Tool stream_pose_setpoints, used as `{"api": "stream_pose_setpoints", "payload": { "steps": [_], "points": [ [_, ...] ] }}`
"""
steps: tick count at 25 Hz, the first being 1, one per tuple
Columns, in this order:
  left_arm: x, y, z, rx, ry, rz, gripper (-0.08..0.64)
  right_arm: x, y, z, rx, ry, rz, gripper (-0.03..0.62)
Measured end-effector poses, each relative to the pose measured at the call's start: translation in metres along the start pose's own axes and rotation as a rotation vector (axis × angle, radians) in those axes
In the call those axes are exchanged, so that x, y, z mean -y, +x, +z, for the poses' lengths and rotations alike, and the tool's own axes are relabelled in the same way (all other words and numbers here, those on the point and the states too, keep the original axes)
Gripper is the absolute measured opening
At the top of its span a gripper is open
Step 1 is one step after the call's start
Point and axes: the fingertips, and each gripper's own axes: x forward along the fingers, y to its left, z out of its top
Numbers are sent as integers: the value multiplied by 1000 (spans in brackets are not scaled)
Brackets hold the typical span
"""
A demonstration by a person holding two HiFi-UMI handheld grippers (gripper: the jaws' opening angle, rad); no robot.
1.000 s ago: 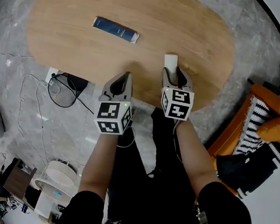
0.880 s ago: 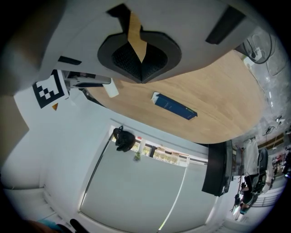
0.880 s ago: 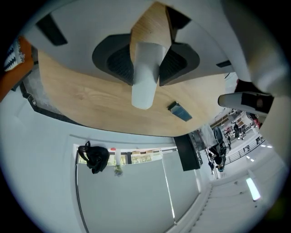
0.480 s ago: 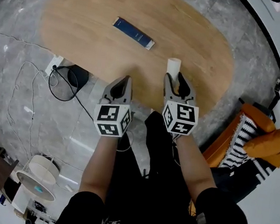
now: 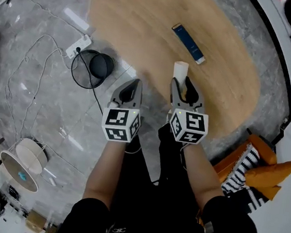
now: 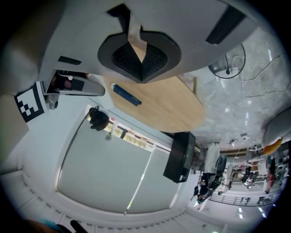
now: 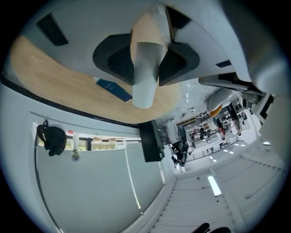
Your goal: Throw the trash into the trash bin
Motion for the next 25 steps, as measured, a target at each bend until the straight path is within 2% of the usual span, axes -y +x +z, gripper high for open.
{"api": "stream_pose_setpoints", "payload": {
  "steps": [6, 13, 18, 25],
  "points": [
    [-117, -64, -9, 35, -123, 148, 5, -133, 55, 11, -29, -116, 183, 178],
    [-231, -120, -49, 56, -265, 278, 5, -270, 101, -19, -95, -235, 363, 178],
    [-289, -142, -78, 50, -321, 313, 5, -337, 138, -61, -161, -257, 463, 176],
    [-343, -151, -98, 25, -326, 324, 5, -388, 193, -114, -301, -261, 487, 175]
  ]
}}
